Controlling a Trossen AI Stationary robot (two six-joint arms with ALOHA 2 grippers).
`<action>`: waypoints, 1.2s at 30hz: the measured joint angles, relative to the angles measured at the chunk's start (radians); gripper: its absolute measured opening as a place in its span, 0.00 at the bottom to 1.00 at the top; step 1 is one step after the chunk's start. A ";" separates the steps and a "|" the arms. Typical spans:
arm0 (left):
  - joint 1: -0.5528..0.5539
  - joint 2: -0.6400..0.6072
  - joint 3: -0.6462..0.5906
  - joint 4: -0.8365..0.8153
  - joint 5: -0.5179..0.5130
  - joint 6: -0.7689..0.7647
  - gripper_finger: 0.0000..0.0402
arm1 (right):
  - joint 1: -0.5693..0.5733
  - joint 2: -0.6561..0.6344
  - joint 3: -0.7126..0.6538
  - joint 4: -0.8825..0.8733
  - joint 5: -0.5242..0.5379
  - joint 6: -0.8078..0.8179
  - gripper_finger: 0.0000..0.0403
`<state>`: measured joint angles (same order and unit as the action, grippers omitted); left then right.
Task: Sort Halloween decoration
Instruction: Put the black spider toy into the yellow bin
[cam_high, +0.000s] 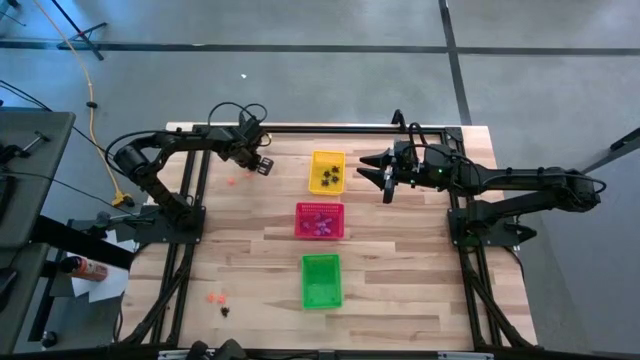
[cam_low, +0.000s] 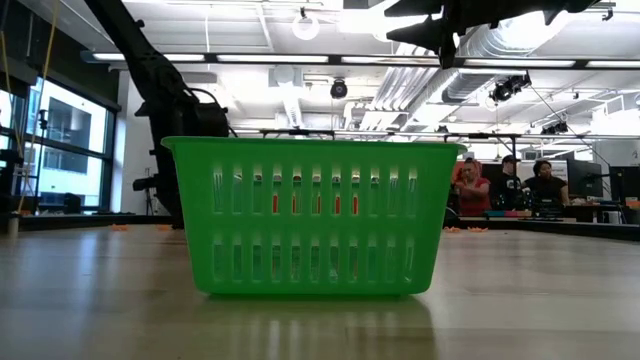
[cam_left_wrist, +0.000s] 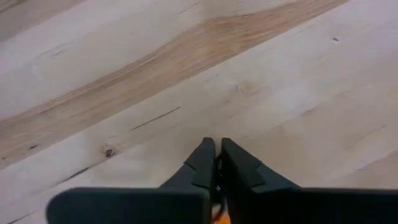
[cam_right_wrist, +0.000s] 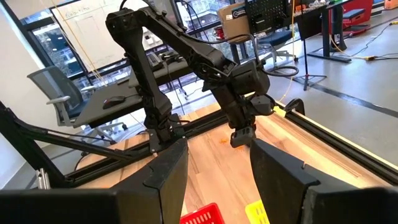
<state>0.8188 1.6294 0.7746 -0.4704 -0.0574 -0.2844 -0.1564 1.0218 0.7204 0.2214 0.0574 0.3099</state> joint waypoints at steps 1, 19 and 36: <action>0.000 -0.003 0.000 0.000 0.000 0.000 0.01 | 0.000 0.000 0.000 0.000 0.000 0.000 0.42; 0.026 -0.339 -0.004 0.080 0.131 -0.015 0.00 | 0.000 0.000 0.000 0.078 0.000 -0.004 0.42; -0.507 -0.633 -0.001 0.741 0.433 -0.122 0.00 | 0.000 0.000 0.000 0.250 -0.076 -0.134 0.42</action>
<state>0.3118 0.9967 0.7738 0.2706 0.3751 -0.4061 -0.1562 1.0222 0.7208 0.4718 -0.0185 0.1761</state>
